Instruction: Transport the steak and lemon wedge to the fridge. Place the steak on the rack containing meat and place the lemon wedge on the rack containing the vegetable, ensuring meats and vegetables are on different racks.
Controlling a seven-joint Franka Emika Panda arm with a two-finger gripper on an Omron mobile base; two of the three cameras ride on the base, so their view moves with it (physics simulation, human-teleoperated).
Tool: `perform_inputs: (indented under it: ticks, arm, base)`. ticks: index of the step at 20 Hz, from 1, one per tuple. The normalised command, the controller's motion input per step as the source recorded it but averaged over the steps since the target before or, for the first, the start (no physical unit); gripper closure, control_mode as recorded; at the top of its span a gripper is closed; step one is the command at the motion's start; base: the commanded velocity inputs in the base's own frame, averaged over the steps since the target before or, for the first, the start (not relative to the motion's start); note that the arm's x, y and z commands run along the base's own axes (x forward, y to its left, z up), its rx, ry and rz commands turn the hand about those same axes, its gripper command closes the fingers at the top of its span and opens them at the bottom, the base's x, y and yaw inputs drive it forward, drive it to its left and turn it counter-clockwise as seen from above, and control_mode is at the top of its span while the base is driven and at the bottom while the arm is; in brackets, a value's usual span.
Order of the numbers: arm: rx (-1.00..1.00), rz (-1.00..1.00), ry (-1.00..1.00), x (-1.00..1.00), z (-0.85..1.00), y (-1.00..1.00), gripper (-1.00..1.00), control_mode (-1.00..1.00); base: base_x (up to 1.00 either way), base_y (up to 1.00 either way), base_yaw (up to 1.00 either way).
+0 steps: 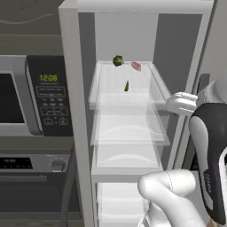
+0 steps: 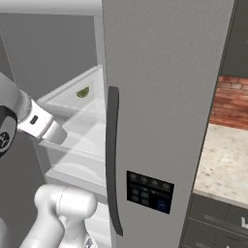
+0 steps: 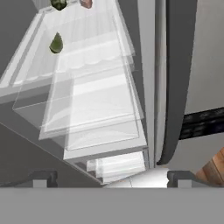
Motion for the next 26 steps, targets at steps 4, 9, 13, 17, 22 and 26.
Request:
perform_inputs:
  ticks: [4, 9, 13, 17, 22, 26]
  arm:
    - [-0.03, 0.0, -0.19, -0.33, 0.13, -0.25, -1.0, -1.0]
    - [0.0, 0.0, -0.04, -0.2, 0.01, -0.12, -1.0, 1.0]
    - [0.0, 0.0, 0.0, 0.0, 0.0, 0.0, -1.0, 1.0]
    - [0.0, 0.0, 0.0, 0.0, 0.0, 0.0, -1.0, 1.0]
    - [0.0, 0.0, 0.0, 0.0, 0.0, 0.0, -1.0, 1.0]
    - [0.0, 0.0, 0.0, 0.0, 0.0, 0.0, -1.0, 1.0]
  base:
    - [0.0, 0.0, 0.0]
    - [-0.8, -0.62, 0.0]
    - [-1.0, -0.85, -0.04]
    - [-0.48, -0.86, -0.52]
    - [0.0, -0.1, -0.98]
    - [0.0, -0.04, -0.99]
